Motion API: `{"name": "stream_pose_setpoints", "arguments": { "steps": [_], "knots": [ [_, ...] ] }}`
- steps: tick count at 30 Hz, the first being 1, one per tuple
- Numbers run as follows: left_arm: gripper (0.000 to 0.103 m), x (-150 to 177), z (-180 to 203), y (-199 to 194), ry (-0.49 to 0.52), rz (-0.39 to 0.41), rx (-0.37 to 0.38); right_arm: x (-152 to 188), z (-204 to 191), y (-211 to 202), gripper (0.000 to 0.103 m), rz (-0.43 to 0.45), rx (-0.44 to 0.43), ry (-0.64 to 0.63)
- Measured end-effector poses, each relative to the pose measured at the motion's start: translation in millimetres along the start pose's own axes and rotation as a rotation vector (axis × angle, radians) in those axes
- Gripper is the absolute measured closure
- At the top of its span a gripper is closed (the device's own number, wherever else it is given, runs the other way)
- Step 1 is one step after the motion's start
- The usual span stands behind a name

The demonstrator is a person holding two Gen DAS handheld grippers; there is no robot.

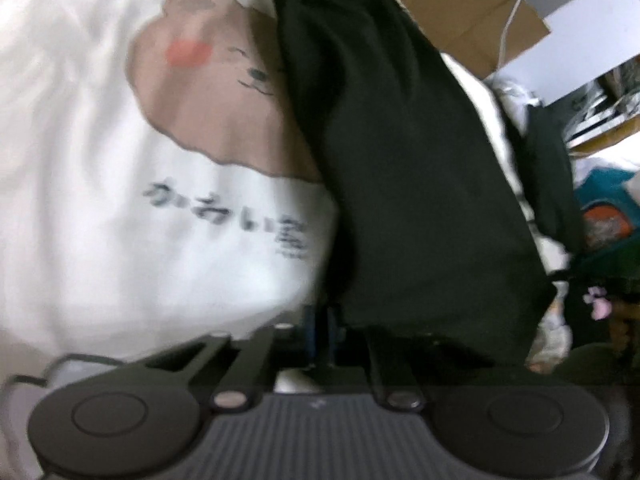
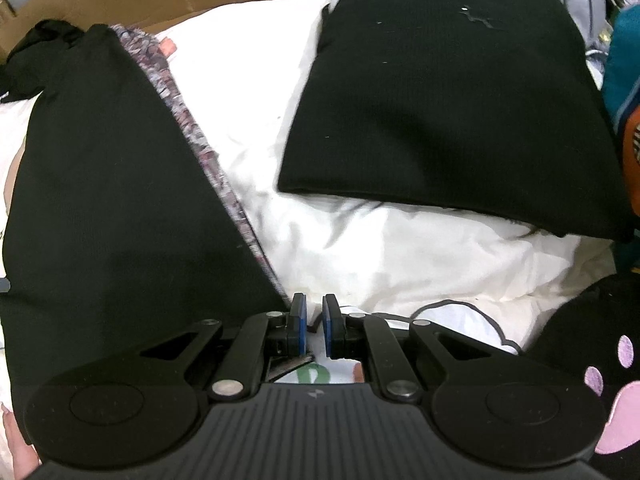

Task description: Fold clothes

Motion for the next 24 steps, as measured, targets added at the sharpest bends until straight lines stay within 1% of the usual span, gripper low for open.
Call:
{"name": "stream_pose_setpoints", "arguments": {
  "steps": [2,3,4,5,6,8,9,10,11,12,13,16,17,18,20,22,24],
  "knots": [
    [0.1,-1,-6,-7,-0.013,0.006,-0.039,1,4,-3,0.093,0.012,-0.011,0.026],
    [0.1,-1,-6,-7,-0.017,0.009,-0.039,1,5,-5,0.093,0.02,-0.019,0.034],
    [0.099,-1,-8,-10,-0.029,0.014,-0.025,1,6,-7,0.092,0.028,-0.026,0.041],
    [0.096,-1,-11,-14,-0.049,0.019,0.007,1,5,-8,0.092,0.033,-0.032,0.045],
    [0.092,0,-12,-15,-0.054,0.023,0.013,0,5,-9,0.091,0.038,-0.039,0.049],
    [0.09,1,-8,-18,-0.055,0.039,0.029,-1,3,-11,0.087,0.051,-0.046,0.054],
    [0.09,1,-2,-15,-0.052,0.04,0.037,-2,2,-12,0.083,0.056,-0.047,0.054],
    [0.09,1,4,-14,-0.048,0.041,0.05,-4,0,-14,0.075,0.063,-0.052,0.053],
    [0.089,0,5,-15,-0.045,0.04,0.058,-6,-2,-15,0.071,0.07,-0.057,0.05],
    [0.088,-1,6,-17,-0.042,0.038,0.066,-8,-4,-16,0.066,0.073,-0.06,0.047],
    [0.087,-2,8,-19,-0.039,0.038,0.075,-9,-5,-17,0.063,0.077,-0.064,0.044],
    [0.085,-4,24,-28,-0.035,0.04,0.107,-17,-10,-21,0.063,0.086,-0.072,0.03],
    [0.083,-5,27,-34,-0.035,0.038,0.115,-20,-11,-23,0.062,0.089,-0.076,0.026],
    [0.079,-6,29,-41,-0.027,0.035,0.116,-22,-12,-25,0.062,0.093,-0.078,0.023],
    [0.076,-14,40,-59,0.007,0.027,0.102,-28,-13,-30,0.061,0.105,-0.08,0.013],
    [0.076,-26,51,-72,0.034,0.029,0.066,-33,-14,-35,0.055,0.119,-0.089,0.006],
    [0.076,-34,57,-82,0.031,0.042,0.044,-37,-14,-40,0.054,0.135,-0.102,0.001]
  ]
}}
Point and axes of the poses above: each gripper's, at about its wrist camera, not at the fingertips, and y roughly the way its jaws point, z to its right, x to its underside, the point moved 2 cm from there along y, roughly the way its jaws point, and after that the axes turned 8 degrees about -y, right-handed, at the moved point
